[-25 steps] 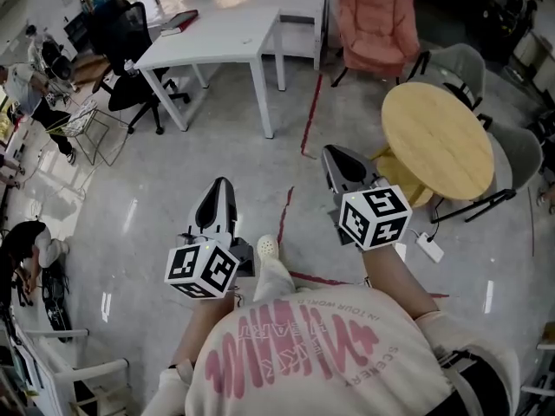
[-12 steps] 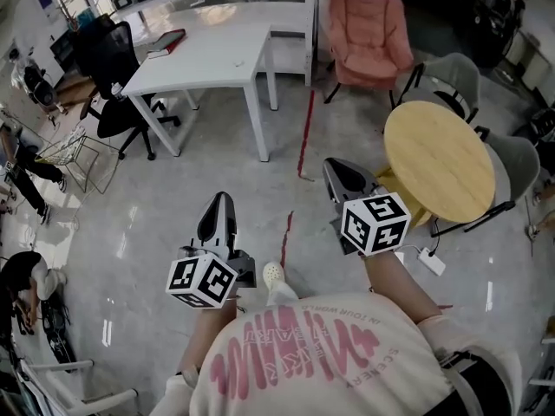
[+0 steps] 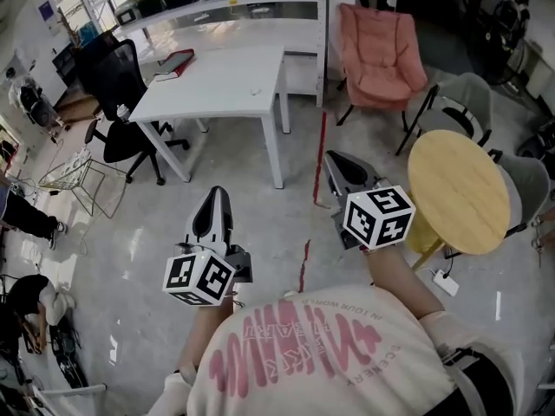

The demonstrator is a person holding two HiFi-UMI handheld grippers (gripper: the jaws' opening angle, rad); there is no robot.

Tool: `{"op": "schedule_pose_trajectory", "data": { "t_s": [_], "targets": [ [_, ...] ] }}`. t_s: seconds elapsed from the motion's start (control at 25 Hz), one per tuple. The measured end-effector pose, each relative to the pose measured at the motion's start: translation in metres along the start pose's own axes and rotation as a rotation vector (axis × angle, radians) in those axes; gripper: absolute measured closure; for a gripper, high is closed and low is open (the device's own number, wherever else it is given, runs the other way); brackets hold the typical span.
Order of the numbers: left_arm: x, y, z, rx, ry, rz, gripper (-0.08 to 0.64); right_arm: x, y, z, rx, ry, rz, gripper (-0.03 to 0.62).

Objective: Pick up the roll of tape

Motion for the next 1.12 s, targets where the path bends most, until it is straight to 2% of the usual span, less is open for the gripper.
{"op": "schedule_pose_trajectory", "data": {
  "t_s": [0.24,0.44,0.56,0.76,0.92,1.12],
  "targets": [
    [-0.035,0.036,0.053,-0.009,-0.047,-0.029,0.535,-0.061,0.012,0.013,0.028,-0.030,-0.037,0.578],
    [-0.050,0.045,0.079,0.001,-0.074,-0.016,0.535,-0.090,0.012,0.022,0.058,-0.037,-0.008,0.578],
    [-0.055,0.047,0.092,0.000,-0.053,-0.003,0.535,-0.104,0.009,0.026,0.051,-0.025,0.013,0.578],
    [-0.061,0.049,0.124,0.052,-0.007,-0.009,0.535,-0.137,0.003,0.035,0.071,-0.004,0.036,0.578],
    [-0.072,0.051,0.146,0.076,0.001,-0.016,0.535,-0.170,-0.001,0.032,0.048,-0.001,0.043,0.578],
    [-0.103,0.060,0.177,0.058,0.028,0.001,0.535,-0.220,-0.005,0.022,0.024,0.009,0.040,0.578]
  ]
}}
Point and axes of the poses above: the fingertips, and each gripper's own axes: x backward along the fingers, z to its left, y out of its top, the point moved 9 cm from there along x, backward along the fingers, and after that the axes turned 13 degrees about x, right-handed, at the moved point
